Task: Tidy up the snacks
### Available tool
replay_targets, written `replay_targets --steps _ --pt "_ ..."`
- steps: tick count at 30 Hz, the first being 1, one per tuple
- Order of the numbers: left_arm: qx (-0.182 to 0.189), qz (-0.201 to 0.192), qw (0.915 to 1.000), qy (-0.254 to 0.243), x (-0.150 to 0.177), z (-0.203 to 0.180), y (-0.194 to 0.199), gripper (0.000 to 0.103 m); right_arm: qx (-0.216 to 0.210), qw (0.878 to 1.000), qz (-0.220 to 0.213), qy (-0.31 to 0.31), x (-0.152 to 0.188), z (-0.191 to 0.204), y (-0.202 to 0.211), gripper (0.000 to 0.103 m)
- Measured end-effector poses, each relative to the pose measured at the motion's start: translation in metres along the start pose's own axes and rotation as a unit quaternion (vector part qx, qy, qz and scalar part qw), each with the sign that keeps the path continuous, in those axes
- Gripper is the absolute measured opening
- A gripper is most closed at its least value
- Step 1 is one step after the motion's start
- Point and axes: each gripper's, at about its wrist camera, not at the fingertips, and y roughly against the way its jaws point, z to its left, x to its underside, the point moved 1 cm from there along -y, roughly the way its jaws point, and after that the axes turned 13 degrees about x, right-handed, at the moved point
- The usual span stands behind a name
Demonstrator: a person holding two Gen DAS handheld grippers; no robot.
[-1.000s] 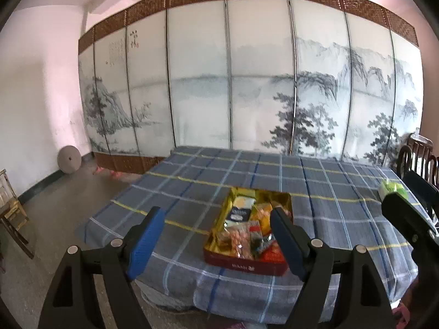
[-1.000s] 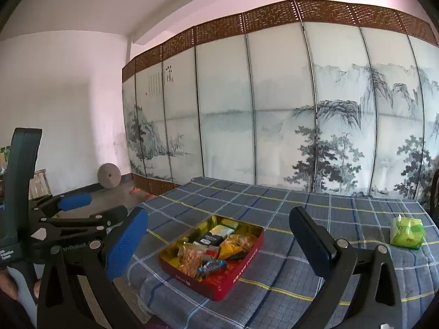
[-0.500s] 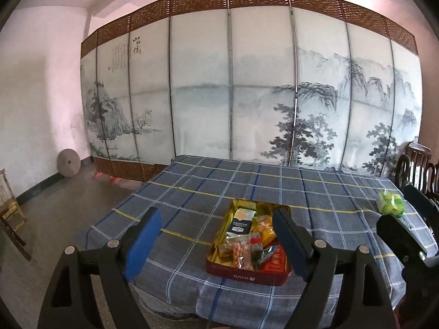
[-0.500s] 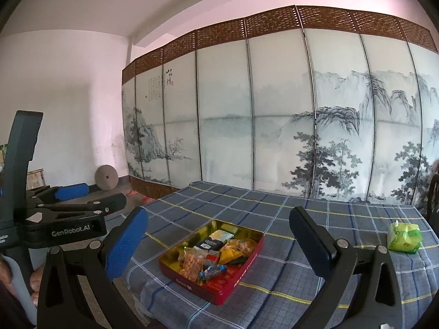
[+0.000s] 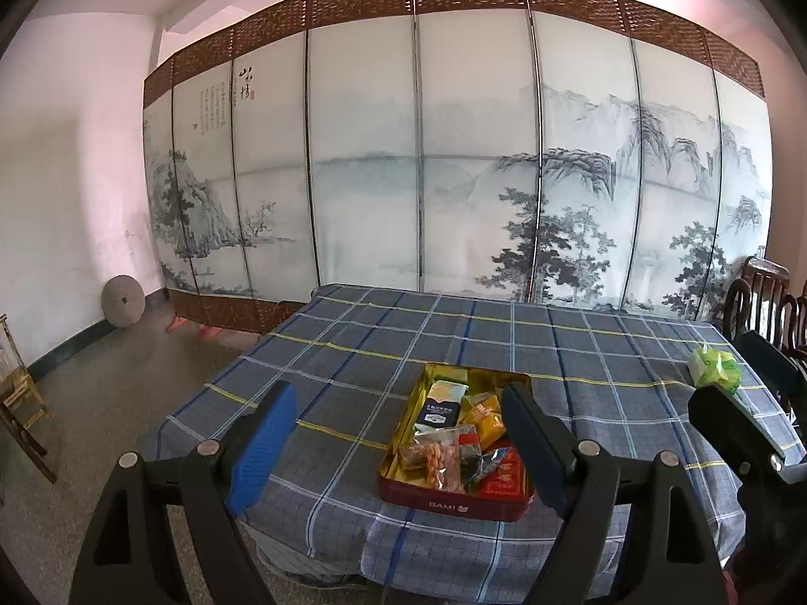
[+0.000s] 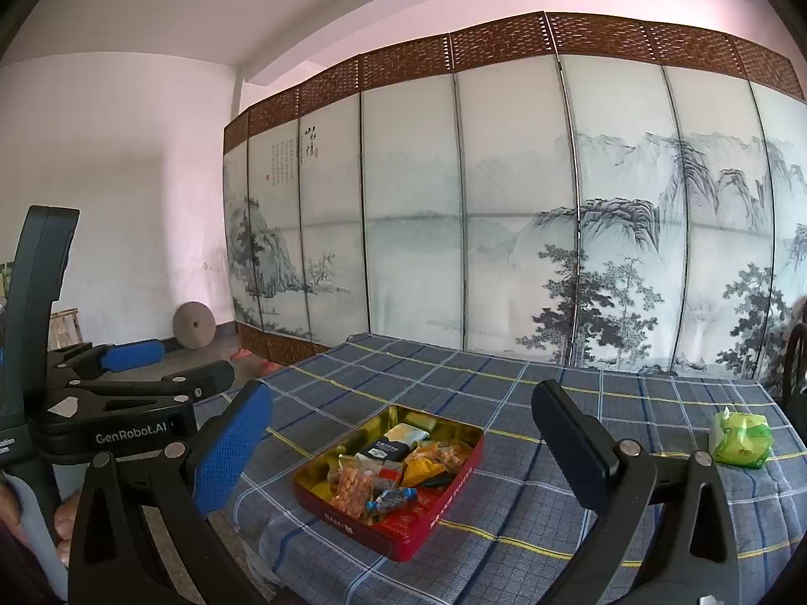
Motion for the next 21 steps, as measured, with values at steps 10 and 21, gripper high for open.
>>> replay_targets --steps 10,21 --pt "-0.006 0.005 1.0000 -0.005 0.0037 -0.0003 -0.0014 0.085 -0.001 1.000 0.002 0.001 -0.0015 -0.0009 0.0000 0.102" --pt "-0.008 0.012 0.9999 -0.008 0.0077 -0.0013 -0.0024 0.085 -0.001 1.000 0.002 0.001 -0.0017 -0.0020 0.0001 0.102"
